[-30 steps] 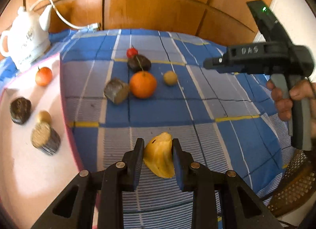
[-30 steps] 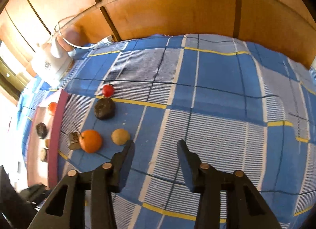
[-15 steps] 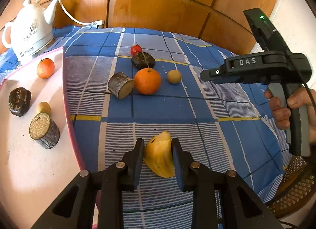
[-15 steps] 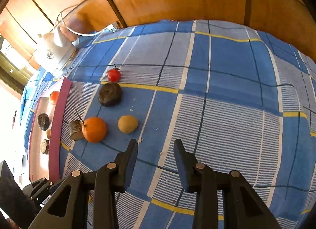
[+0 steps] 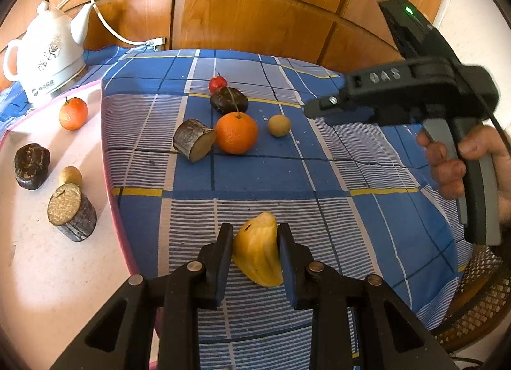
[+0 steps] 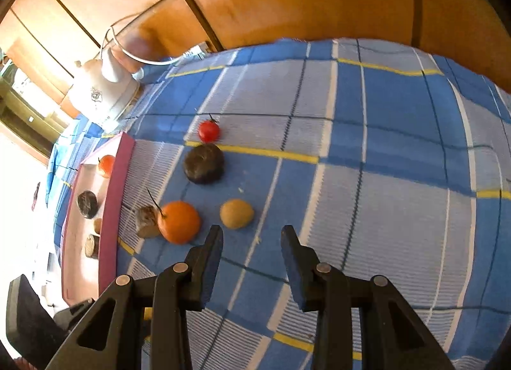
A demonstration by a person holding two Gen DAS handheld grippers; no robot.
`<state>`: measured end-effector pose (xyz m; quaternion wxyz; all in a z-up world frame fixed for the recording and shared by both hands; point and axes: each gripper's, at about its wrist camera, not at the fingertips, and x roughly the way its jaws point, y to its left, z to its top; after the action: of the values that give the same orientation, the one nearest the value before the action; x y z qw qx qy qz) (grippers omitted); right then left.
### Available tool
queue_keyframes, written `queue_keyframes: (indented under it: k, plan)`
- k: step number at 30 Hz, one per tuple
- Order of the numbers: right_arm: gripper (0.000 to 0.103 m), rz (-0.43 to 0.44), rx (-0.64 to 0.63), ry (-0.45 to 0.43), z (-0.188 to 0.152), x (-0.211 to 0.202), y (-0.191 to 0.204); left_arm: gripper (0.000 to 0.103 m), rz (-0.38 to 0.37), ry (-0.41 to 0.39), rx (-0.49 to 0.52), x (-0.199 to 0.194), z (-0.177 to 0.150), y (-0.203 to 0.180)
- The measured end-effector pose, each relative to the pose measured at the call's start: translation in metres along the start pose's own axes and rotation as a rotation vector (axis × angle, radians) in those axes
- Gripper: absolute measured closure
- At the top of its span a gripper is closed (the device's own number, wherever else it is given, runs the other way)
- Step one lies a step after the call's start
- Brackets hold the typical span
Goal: Organize fruits
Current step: 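Carry the yellow pepper over the tray with left while right reaches the brown ball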
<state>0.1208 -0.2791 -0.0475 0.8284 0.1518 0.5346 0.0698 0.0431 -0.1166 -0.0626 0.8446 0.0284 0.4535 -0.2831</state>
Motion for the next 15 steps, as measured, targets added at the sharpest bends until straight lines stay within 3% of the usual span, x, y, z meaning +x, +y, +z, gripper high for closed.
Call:
queue_keyframes:
  k: [6,8,9,15]
  plan:
    - [0.065,-0.049,-0.055,0.063,0.012,0.034,0.015,0.074,0.000,-0.002,0.001,0.000,0.000,-0.001]
    - [0.072,-0.083,-0.084,0.094,0.011,0.043,0.018,0.074,-0.001,-0.002,0.001,0.000,0.000,-0.001]
    - [0.076,-0.073,-0.106,0.096,0.009,0.043,0.022,0.074,-0.002,-0.003,0.002,0.000,0.000,-0.001]
    - [0.077,-0.140,-0.219,0.096,-0.007,0.029,0.031,0.074,-0.002,-0.007,0.004,0.001,0.000,-0.001]
